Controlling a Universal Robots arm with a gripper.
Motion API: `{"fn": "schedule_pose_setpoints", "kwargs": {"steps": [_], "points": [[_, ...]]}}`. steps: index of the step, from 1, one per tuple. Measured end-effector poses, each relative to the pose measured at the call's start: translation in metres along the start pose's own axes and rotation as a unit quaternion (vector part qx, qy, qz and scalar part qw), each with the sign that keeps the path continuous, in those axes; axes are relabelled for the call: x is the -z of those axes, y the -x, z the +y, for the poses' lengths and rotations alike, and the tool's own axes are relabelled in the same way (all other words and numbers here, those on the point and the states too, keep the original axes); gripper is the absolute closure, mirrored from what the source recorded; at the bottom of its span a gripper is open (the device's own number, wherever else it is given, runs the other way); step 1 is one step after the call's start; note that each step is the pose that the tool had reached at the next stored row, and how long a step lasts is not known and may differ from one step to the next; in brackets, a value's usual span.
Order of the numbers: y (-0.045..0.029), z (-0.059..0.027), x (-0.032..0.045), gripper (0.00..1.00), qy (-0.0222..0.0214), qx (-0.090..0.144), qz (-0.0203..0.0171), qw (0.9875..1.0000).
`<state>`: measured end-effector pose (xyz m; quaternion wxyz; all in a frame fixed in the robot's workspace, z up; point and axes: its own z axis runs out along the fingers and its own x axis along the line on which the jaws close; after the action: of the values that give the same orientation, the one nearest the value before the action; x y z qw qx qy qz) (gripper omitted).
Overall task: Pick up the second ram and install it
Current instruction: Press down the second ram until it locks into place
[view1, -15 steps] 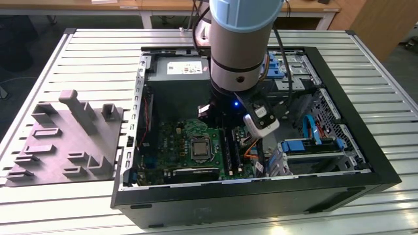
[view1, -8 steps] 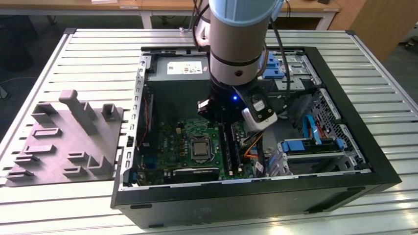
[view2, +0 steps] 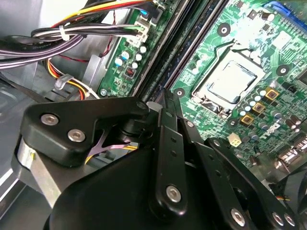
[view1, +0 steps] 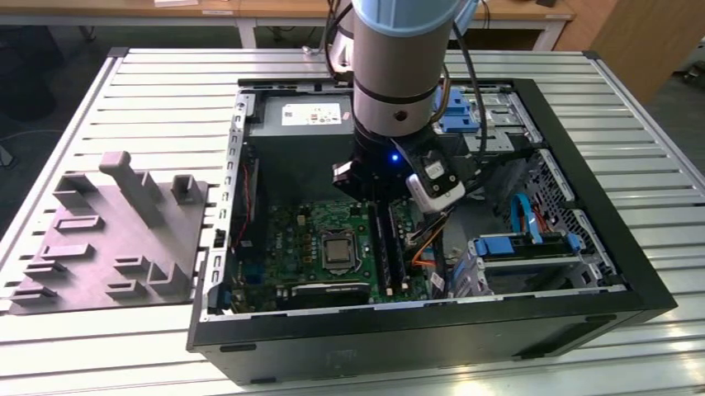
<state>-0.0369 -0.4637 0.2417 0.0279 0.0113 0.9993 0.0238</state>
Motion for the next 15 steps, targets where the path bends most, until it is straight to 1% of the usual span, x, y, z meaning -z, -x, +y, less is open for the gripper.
{"fn": "schedule_pose_setpoints", "kwargs": {"steps": [3, 6, 8, 15], "points": [[-0.0001, 0.0002, 0.0001, 0.9, -0.0001, 0.0, 0.0, 1.0], [0.0034, 0.0003, -0.0002, 0.9, 0.0, 0.0, 0.0003, 1.0], [0.0039, 0.001, -0.0004, 0.9, -0.0002, 0.0, 0.0003, 1.0], [0.0035, 0.011, -0.0027, 0.9, 0.0, 0.0, 0.0003, 1.0]]}}
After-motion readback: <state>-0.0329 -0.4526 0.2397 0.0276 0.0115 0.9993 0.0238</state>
